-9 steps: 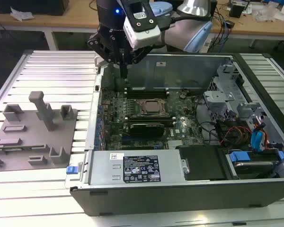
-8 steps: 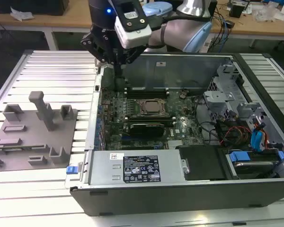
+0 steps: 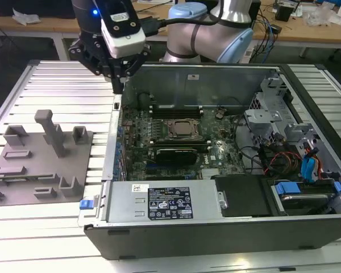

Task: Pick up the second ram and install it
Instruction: 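Reach for the second ram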

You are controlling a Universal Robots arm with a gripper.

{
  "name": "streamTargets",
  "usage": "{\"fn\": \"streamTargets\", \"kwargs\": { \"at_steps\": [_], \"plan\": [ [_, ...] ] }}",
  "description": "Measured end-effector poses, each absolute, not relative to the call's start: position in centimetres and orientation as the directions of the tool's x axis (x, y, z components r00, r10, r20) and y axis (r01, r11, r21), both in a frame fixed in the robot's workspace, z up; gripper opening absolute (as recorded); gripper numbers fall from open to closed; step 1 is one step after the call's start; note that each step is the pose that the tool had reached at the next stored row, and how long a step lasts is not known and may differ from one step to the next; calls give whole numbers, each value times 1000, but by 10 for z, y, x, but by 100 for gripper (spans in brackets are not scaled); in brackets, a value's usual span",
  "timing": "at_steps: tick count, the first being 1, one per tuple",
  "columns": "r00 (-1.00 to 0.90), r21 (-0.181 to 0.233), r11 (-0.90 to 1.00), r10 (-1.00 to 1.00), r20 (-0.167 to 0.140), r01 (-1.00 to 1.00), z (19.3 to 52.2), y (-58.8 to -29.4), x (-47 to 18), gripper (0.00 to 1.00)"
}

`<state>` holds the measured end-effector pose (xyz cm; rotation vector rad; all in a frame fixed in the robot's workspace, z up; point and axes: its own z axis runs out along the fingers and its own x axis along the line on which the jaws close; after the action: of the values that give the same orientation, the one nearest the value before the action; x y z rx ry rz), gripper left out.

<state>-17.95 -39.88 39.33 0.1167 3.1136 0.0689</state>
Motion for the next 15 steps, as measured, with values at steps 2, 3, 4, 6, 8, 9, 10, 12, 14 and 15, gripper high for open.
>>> {"fn": "streamTargets", "kwargs": {
  "at_steps": [2, 3, 4, 6, 8, 9, 10, 12, 14, 15],
  "plan": [
    [-997, 45, 996, 75, -23, 74, 393, -399, -184, 11],
    [-997, 45, 996, 75, -23, 74, 393, -399, -186, 11],
    [-997, 45, 996, 75, -23, 74, 393, -399, -192, 11],
    [-997, 45, 996, 75, -23, 74, 393, -399, -199, 11],
    [-997, 45, 996, 75, -23, 74, 393, -399, -220, 11],
    [-997, 45, 996, 75, -23, 74, 393, -399, -223, 11],
    [-997, 45, 996, 75, -23, 74, 393, -399, -226, 11],
    [-997, 45, 996, 75, -23, 74, 393, -399, -231, 11],
    [-997, 45, 996, 75, -23, 74, 393, -399, -235, 11],
    [-997, 45, 996, 75, -23, 74, 393, -399, -237, 11]
  ]
}}
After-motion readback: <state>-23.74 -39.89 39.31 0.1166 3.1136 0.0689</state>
